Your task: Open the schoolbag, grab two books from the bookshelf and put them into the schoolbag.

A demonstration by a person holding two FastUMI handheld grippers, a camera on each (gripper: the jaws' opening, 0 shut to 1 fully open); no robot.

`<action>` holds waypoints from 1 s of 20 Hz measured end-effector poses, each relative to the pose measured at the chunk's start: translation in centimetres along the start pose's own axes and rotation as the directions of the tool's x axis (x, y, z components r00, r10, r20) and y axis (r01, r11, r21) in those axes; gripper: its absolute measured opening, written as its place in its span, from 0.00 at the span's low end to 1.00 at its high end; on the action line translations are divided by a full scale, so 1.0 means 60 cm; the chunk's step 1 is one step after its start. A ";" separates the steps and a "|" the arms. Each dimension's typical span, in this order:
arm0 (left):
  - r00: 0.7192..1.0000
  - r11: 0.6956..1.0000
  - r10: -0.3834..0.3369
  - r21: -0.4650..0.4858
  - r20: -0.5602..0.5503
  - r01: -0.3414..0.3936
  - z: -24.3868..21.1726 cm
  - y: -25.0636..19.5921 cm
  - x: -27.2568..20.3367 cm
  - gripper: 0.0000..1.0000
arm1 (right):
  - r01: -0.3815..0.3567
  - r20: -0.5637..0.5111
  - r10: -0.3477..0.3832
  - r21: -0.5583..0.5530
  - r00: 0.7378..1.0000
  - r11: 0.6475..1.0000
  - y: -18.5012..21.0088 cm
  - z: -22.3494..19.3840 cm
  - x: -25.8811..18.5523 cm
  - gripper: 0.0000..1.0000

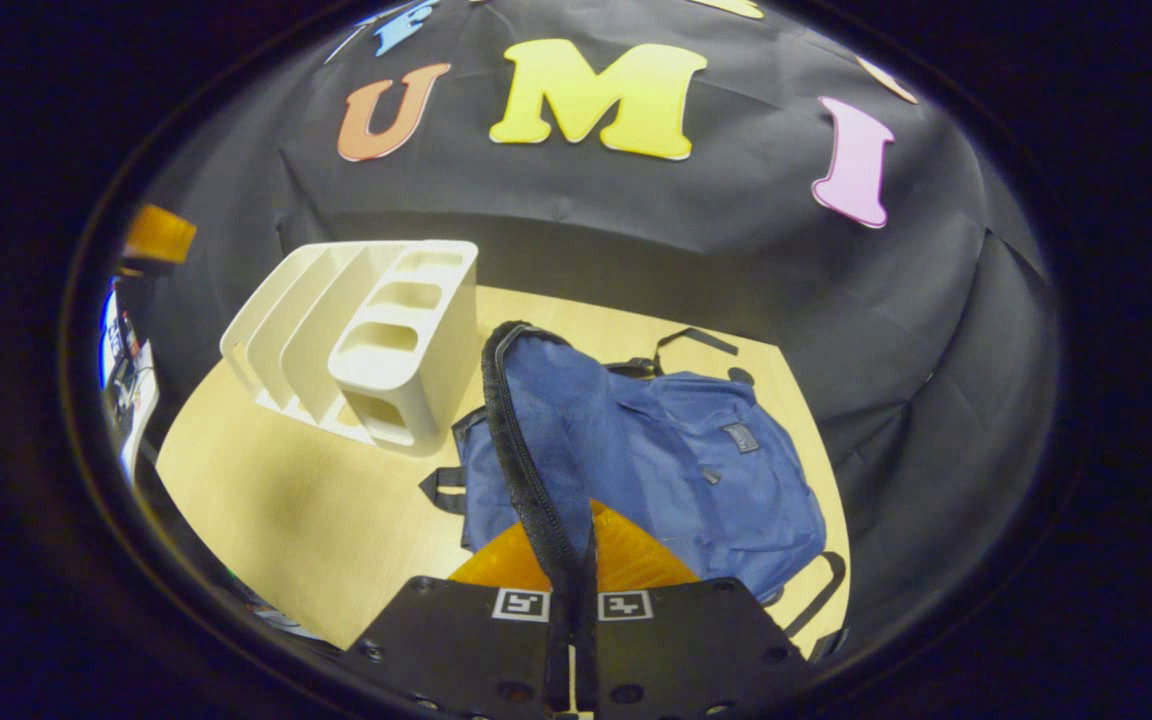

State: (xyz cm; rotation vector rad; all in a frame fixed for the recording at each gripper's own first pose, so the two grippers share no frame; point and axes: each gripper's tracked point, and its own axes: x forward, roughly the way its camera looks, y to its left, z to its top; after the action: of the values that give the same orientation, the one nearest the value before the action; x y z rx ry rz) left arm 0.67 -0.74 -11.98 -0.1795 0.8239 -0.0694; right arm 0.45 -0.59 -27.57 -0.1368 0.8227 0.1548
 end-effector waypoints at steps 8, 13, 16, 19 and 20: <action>0.990 0.998 0.051 -0.047 0.132 -0.046 0.061 0.067 -0.048 0.67 | -0.046 -0.082 0.046 0.006 0.996 0.999 0.076 -0.062 0.071 0.15; 0.975 0.996 0.078 0.012 0.209 -0.083 0.087 0.098 -0.072 0.67 | -0.061 -0.113 0.063 0.021 0.992 0.998 0.097 -0.081 0.096 0.33; 0.967 0.995 0.087 0.033 0.238 -0.097 0.097 0.106 -0.076 0.69 | -0.070 -0.122 0.074 0.038 0.990 0.997 0.104 -0.082 0.099 0.49; 0.963 0.994 0.086 0.037 0.255 -0.098 0.095 0.106 -0.085 0.72 | -0.100 -0.115 0.105 0.052 0.988 0.994 0.116 -0.074 0.094 0.64; 0.960 0.994 0.095 0.035 0.264 -0.108 0.098 0.109 -0.088 0.74 | -0.117 -0.116 0.124 0.069 0.985 0.991 0.124 -0.071 0.089 0.71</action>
State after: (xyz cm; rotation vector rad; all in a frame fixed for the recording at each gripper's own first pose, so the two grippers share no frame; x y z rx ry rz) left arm 1.36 7.15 -5.49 -0.0971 0.5655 0.0308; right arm -0.44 6.39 -34.84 -0.0378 0.9555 0.2364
